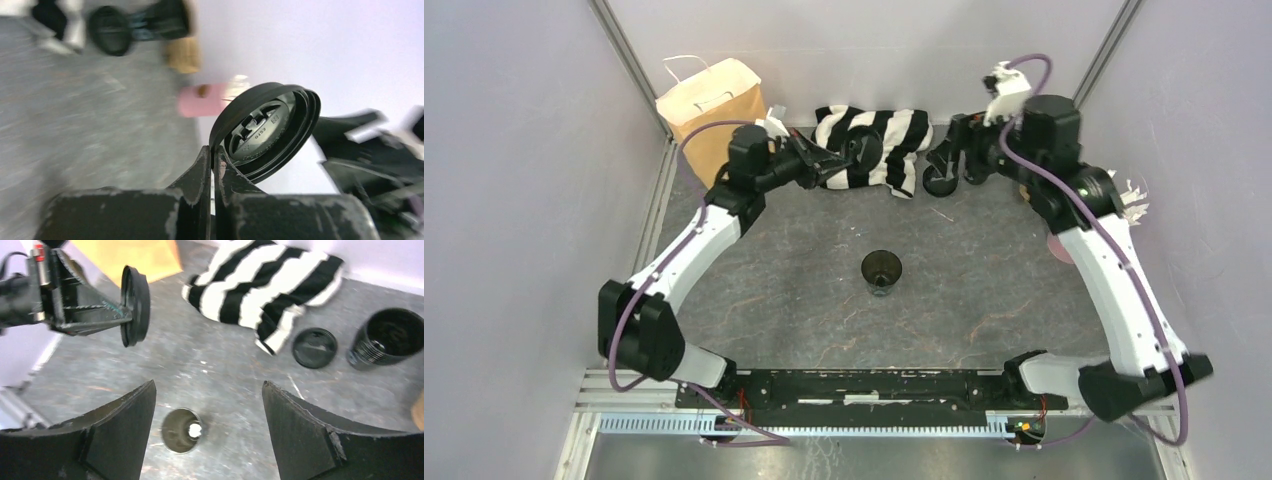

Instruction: Pack the takeout coffee

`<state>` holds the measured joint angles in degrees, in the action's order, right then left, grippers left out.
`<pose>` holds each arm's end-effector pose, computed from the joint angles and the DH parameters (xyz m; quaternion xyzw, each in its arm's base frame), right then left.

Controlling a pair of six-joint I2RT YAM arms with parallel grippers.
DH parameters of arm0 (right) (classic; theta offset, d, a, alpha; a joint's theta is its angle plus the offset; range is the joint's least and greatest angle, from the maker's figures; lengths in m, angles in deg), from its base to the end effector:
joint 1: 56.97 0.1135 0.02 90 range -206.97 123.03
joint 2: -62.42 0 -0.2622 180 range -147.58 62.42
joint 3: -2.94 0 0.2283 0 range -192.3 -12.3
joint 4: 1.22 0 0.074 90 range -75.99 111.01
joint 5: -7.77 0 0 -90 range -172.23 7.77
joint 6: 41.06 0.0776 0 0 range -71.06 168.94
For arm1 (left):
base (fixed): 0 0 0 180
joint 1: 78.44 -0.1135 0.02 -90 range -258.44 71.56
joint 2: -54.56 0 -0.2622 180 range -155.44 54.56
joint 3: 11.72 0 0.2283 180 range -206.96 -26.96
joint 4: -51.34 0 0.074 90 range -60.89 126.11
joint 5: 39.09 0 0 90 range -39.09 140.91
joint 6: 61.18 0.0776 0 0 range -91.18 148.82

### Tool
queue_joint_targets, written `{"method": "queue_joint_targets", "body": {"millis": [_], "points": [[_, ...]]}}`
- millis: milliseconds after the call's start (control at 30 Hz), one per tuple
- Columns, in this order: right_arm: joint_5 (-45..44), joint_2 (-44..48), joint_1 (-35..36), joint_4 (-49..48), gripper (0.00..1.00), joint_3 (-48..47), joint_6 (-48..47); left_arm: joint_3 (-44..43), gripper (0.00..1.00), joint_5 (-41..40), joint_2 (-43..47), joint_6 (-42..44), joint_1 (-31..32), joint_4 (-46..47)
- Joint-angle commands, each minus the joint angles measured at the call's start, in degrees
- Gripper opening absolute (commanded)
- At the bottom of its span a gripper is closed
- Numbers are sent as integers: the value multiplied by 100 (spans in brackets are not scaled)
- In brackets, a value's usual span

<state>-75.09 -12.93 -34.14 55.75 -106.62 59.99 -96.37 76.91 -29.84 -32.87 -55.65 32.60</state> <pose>0.2559 0.1182 0.4371 -0.1196 0.8232 0.2106 0.5135 0.3178 -0.1704 0.3299 -0.1394 0.7894 -0.5179 0.2988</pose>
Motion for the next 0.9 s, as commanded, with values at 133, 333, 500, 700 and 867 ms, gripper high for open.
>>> {"method": "queue_joint_targets", "body": {"millis": [133, 333, 500, 700, 867], "points": [[4080, 928, -551, -4491, 91, 1639, 3823, 316, 2, 2434, 401, -2828, -118, 5676], [4397, 904, -493, -6387, 98, 1651, 5779, 531, 2, 2116, -61, -4265, -117, 9402], [4410, 672, 126, -6711, 98, 1616, 6015, 129, 2, 2315, -542, -4252, -108, 10301], [4301, 510, 676, -6039, 98, 1246, 5568, -186, 2, 2992, -746, -3694, -125, 10304], [4020, 578, 691, -5068, 98, 1318, 5127, -162, 2, 3038, -667, -3294, -114, 10304]]}}
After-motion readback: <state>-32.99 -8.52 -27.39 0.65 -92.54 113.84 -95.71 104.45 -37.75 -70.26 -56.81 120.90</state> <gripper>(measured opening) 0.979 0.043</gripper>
